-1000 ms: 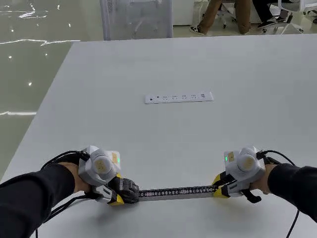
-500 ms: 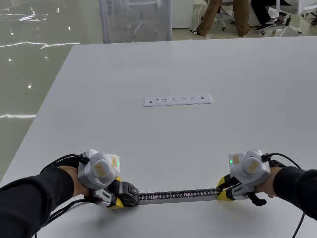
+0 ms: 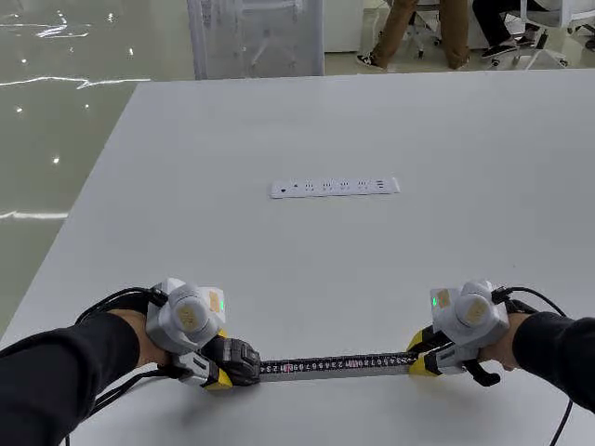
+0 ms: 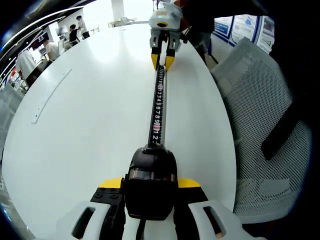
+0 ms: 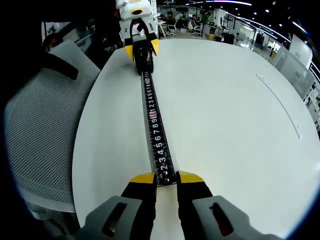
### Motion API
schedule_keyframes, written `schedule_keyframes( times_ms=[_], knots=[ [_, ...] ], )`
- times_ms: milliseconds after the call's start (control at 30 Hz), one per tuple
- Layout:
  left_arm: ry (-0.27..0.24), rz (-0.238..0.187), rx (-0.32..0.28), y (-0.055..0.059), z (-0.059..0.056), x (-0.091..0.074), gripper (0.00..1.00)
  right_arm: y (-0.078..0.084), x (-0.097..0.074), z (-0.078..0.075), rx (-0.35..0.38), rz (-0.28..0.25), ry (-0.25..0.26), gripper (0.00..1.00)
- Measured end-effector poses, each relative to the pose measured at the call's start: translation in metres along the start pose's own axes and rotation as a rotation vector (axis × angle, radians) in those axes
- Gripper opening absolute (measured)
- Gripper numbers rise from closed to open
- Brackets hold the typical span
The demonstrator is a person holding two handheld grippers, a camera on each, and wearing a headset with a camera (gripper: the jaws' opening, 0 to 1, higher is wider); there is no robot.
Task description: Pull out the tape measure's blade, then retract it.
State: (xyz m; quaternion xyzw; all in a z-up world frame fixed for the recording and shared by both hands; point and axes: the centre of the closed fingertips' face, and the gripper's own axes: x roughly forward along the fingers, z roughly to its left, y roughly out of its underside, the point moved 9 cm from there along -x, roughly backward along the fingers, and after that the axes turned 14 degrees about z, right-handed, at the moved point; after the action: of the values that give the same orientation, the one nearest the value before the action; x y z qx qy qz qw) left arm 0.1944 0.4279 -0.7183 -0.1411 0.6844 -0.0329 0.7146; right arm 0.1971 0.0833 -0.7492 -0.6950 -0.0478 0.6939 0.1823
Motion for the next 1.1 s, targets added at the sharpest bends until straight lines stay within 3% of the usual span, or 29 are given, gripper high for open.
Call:
schedule_keyframes(
  times_ms=[633,700,767,900,1033,1100],
  knots=[
    [0.001,-0.021,-0.007,0.001,0.0,0.0,0.33,-0.002,0.001,-0.001,0.0,0.012,-0.003,0.12],
    [0.002,-0.029,-0.002,0.001,-0.001,0.0,0.34,-0.004,0.001,-0.001,-0.007,0.027,-0.007,0.12],
    [0.015,-0.046,-0.035,0.002,0.001,0.0,0.34,-0.007,0.001,-0.001,-0.027,0.053,-0.008,0.13],
    [0.01,-0.052,-0.011,0.002,0.001,0.0,0.34,-0.01,0.001,-0.001,-0.046,0.081,-0.008,0.13],
    [0.003,-0.053,-0.012,0.001,0.002,0.0,0.35,-0.011,0.001,-0.001,-0.049,0.101,-0.001,0.13],
    [0.004,-0.079,-0.039,0.002,0.001,0.0,0.35,-0.011,0.001,0.0,-0.02,0.099,-0.002,0.14]
  ],
)
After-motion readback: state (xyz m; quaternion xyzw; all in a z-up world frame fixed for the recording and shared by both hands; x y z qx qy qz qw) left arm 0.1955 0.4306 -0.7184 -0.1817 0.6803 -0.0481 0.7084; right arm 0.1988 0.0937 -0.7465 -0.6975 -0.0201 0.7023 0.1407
